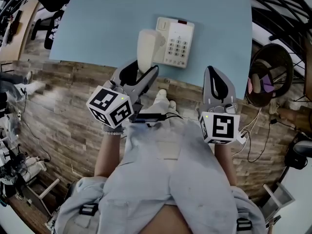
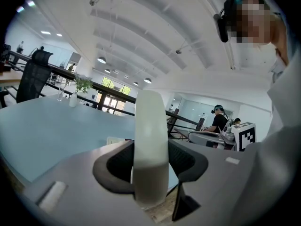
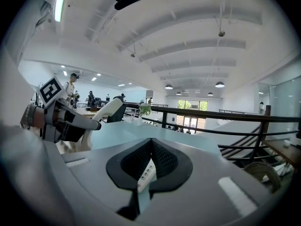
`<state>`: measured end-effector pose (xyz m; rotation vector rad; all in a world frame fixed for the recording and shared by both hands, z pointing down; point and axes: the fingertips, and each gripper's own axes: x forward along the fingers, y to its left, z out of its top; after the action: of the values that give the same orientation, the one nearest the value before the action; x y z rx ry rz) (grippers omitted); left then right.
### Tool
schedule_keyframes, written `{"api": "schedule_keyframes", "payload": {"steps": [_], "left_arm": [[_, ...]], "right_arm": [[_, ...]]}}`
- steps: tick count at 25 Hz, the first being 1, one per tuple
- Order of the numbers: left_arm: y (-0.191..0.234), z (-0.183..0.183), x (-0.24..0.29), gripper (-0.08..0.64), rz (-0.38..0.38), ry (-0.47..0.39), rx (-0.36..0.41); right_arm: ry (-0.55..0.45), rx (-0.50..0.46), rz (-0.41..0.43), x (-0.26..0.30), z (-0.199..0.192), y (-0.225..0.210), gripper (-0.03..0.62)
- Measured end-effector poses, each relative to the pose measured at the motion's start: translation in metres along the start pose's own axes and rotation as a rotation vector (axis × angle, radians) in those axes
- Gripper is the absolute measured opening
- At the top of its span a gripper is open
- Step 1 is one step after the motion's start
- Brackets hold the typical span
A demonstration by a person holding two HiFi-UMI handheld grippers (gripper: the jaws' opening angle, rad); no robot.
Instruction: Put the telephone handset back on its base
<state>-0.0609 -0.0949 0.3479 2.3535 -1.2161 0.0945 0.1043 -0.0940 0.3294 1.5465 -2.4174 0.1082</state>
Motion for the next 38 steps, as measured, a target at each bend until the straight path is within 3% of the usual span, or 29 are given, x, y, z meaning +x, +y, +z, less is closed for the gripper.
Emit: {"api": "schedule_keyframes", "payload": {"steps": [38], "left_arm": [[0.075,-0.035,0.098,0.212,-0.005,0.171,-0.163]], "right_arm": [[0.102,0.037,-0.062,0.057,-0.024,-0.019,0.008]]}}
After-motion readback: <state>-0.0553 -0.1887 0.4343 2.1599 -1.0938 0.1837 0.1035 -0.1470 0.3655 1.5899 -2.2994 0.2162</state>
